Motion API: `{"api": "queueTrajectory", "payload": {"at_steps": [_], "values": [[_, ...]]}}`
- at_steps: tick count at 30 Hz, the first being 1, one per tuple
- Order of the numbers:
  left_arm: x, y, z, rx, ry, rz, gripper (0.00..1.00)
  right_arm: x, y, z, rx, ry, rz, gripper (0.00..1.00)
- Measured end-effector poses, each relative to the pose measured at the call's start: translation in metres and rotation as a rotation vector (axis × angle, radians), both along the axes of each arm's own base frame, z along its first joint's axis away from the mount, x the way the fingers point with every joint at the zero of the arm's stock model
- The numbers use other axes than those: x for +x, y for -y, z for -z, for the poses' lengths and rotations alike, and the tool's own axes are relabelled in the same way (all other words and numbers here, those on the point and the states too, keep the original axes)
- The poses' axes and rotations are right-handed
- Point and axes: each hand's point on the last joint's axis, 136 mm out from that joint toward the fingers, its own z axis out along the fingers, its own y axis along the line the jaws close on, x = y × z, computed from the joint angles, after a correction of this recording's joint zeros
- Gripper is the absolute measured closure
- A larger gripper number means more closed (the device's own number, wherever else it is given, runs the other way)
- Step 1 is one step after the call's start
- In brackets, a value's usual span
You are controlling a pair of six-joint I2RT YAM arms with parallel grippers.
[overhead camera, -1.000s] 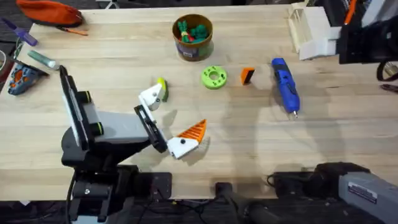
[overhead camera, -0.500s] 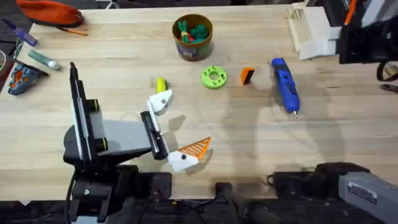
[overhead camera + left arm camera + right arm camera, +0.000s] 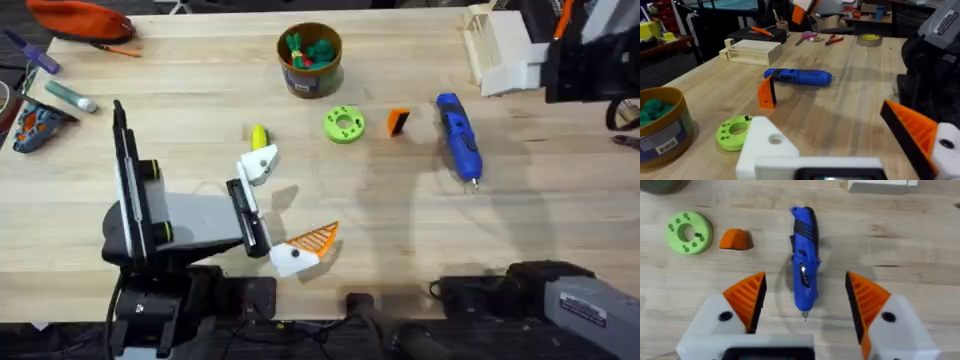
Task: Pick up the gripper from the table and insert it into the empty holder that is missing its gripper. Then pick up a screw, insert it into the mounting hole, and use the screwdriver to tighten it. Finally, clean up the table by picking up the vegetable and placing it into the bucket.
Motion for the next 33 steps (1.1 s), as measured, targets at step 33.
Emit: {"api": "queueTrajectory", "payload": {"at_steps": [33], "values": [[0.0000, 0.0000, 0.0000, -0.023, -0.059, -0.003, 0.015, 0.0000, 0.0000, -0.0001, 0.000, 0.000, 0.000, 0.107]]}}
